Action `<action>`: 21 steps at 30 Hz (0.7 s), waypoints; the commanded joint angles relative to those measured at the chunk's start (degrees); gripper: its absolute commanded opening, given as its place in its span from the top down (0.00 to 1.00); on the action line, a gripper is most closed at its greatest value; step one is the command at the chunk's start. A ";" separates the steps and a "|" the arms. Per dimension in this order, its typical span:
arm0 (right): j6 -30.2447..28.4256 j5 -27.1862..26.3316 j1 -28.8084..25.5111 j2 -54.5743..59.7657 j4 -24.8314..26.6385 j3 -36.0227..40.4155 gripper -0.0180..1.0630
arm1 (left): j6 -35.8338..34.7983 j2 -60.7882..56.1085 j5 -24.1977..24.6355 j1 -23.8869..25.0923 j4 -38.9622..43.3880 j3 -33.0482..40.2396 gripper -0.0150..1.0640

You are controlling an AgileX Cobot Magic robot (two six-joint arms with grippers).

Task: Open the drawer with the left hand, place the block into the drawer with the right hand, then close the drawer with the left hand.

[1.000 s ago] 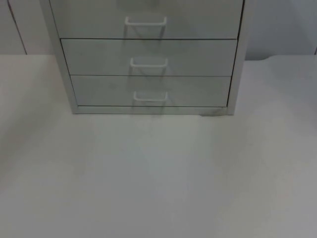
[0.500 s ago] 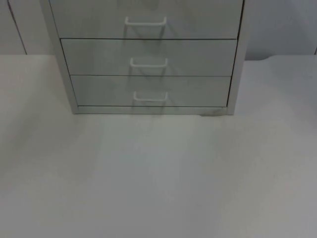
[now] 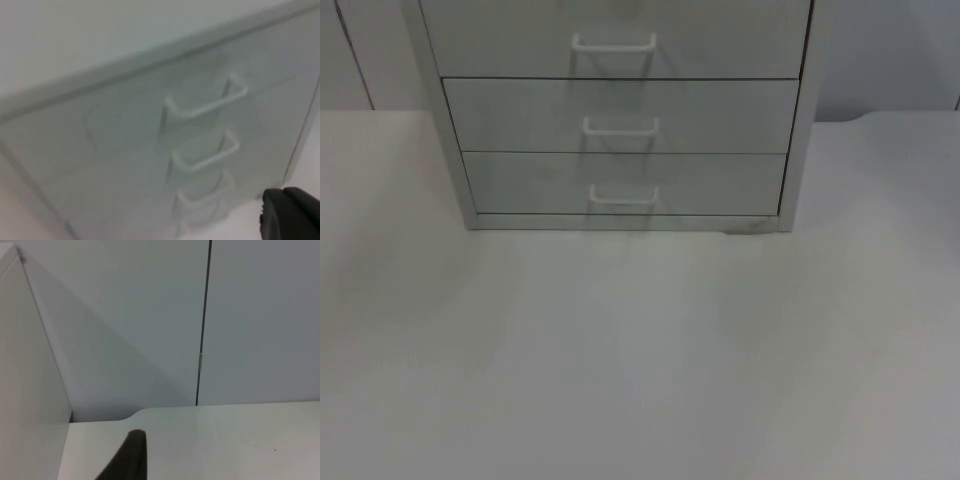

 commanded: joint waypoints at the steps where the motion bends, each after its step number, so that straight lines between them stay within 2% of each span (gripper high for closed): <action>1: -0.02 -0.43 -0.30 -0.36 -0.12 0.11 0.03 | -13.10 -1.34 6.86 0.26 8.16 0.14 0.99; 13: -0.02 -0.52 -0.30 -0.36 -0.01 0.11 0.03 | -12.39 -6.52 13.23 0.15 7.21 2.66 0.99; 16: -0.02 -0.52 -0.30 -0.36 -0.01 0.11 0.03 | -5.96 -11.48 15.71 0.15 6.21 5.25 0.99; 21: -0.02 -0.52 -0.30 -0.36 -0.01 0.11 0.03 | -3.44 -17.67 21.03 0.15 7.54 7.22 0.99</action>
